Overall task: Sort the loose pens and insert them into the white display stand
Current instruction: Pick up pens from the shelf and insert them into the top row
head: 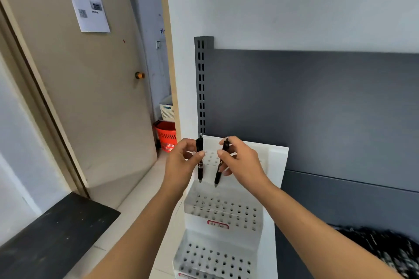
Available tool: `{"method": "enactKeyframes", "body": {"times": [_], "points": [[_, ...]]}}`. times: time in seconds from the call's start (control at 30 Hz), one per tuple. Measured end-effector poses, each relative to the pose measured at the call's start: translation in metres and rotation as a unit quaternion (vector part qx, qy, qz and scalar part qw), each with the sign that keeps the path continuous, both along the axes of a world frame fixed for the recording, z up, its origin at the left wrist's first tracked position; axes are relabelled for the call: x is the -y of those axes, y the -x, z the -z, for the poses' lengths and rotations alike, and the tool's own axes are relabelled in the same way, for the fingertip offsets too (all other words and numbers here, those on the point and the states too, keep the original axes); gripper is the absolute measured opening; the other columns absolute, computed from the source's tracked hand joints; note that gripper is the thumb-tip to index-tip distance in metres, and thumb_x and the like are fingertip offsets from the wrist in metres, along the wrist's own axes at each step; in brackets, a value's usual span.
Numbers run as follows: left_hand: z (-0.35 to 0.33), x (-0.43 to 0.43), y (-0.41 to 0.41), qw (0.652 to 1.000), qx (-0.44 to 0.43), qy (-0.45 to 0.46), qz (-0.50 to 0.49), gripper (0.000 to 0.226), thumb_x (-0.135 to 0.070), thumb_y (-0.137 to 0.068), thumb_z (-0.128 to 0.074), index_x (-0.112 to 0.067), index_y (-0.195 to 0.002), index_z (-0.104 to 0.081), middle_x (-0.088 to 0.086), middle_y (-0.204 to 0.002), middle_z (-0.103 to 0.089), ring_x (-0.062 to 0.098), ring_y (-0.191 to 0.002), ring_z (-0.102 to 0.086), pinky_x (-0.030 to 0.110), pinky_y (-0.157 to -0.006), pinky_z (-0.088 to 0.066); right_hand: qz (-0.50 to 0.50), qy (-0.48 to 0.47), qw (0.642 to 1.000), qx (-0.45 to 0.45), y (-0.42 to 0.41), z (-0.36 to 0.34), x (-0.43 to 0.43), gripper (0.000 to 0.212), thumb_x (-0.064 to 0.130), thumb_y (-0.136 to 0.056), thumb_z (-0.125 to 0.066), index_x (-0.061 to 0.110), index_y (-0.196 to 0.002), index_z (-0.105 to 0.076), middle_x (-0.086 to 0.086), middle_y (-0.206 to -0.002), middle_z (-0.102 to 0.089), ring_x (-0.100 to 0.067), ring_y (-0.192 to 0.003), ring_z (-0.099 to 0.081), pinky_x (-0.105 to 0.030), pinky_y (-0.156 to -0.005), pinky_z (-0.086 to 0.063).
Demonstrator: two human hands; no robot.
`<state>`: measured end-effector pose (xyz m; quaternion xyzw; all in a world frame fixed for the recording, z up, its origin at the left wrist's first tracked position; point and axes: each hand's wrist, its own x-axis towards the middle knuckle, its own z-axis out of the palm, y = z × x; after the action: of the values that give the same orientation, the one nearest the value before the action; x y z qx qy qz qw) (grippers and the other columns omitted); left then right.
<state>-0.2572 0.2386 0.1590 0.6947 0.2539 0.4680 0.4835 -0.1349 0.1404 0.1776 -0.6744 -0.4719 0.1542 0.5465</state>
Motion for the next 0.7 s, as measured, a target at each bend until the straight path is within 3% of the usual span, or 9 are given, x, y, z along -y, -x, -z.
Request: {"method": "enactKeyframes", "body": {"times": [0.17,0.43,0.57,0.7], "points": [[0.003,-0.003,0.002,0.996,-0.037,-0.077,-0.023,0.048,-0.006,-0.083,-0.065,-0.046,-0.106,-0.052,-0.018,-0.081,-0.058,0.001,-0.066,-0.057,0.012,-0.059,-0.047,-0.018,0.018,1.000,-0.018,0.003,-0.002,-0.002,0.014,0.024,-0.098,-0.046,0.016,-0.090,-0.052,-0.006,-0.083,-0.063,-0.013,-0.064,-0.069,-0.027,-0.065,-0.059],[0.005,-0.008,0.000,0.974,-0.105,-0.180,-0.089,0.034,-0.013,-0.085,-0.064,-0.024,-0.116,-0.055,-0.011,-0.083,-0.059,0.006,-0.071,-0.060,0.005,-0.061,-0.042,-0.011,0.021,1.000,0.015,0.009,0.002,-0.008,0.011,0.027,-0.098,-0.048,0.018,-0.092,-0.052,-0.002,-0.082,-0.062,-0.011,-0.064,-0.070,-0.028,-0.066,-0.060],[0.003,-0.009,0.000,0.961,-0.139,-0.224,-0.084,0.032,-0.015,-0.084,-0.066,-0.023,-0.113,-0.055,-0.007,-0.082,-0.058,0.010,-0.071,-0.057,0.019,-0.065,-0.045,-0.006,0.001,1.000,0.002,0.009,0.001,-0.008,0.017,0.029,-0.099,-0.045,0.019,-0.086,-0.051,0.000,-0.078,-0.060,-0.012,-0.064,-0.070,-0.029,-0.067,-0.060],[0.014,-0.007,0.002,0.958,-0.186,-0.205,-0.073,0.025,-0.015,-0.084,-0.065,-0.020,-0.106,-0.053,-0.002,-0.079,-0.058,0.016,-0.072,-0.057,0.029,-0.065,-0.048,-0.011,-0.001,1.000,-0.005,0.012,0.002,-0.011,0.023,0.030,-0.100,-0.043,0.018,-0.082,-0.050,0.001,-0.072,-0.055,-0.013,-0.063,-0.070,-0.032,-0.067,-0.060]]}}
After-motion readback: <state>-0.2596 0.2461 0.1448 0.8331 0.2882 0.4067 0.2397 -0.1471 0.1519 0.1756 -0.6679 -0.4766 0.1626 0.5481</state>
